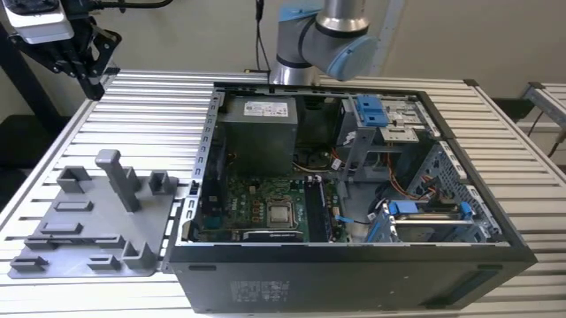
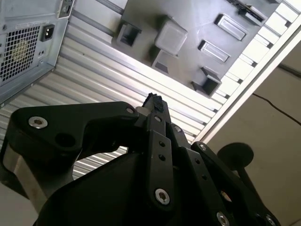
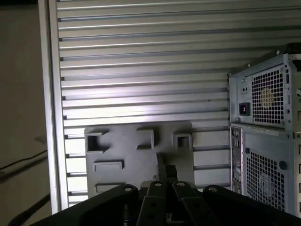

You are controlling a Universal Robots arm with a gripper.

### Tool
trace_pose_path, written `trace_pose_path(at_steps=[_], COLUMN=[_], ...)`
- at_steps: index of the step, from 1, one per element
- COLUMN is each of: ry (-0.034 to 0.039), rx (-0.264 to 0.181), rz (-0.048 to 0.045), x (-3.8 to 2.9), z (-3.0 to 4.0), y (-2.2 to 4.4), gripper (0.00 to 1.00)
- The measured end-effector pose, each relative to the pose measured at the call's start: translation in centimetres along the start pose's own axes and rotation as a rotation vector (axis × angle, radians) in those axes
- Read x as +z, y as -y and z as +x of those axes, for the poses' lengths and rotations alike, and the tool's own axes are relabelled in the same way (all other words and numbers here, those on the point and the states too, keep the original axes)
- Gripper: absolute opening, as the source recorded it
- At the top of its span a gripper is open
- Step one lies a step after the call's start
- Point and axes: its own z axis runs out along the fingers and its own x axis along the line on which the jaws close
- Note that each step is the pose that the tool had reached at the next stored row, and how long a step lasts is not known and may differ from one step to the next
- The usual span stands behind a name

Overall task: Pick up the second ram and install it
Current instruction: 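Reach for the second ram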

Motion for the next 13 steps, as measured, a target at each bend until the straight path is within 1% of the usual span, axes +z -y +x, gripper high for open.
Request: trace_pose_path(at_steps=[13], ry=[-0.0022], rx=[0.000], rz=[0.0002], x=[-0.05], z=[2.66], y=[0.19], gripper=[0.11])
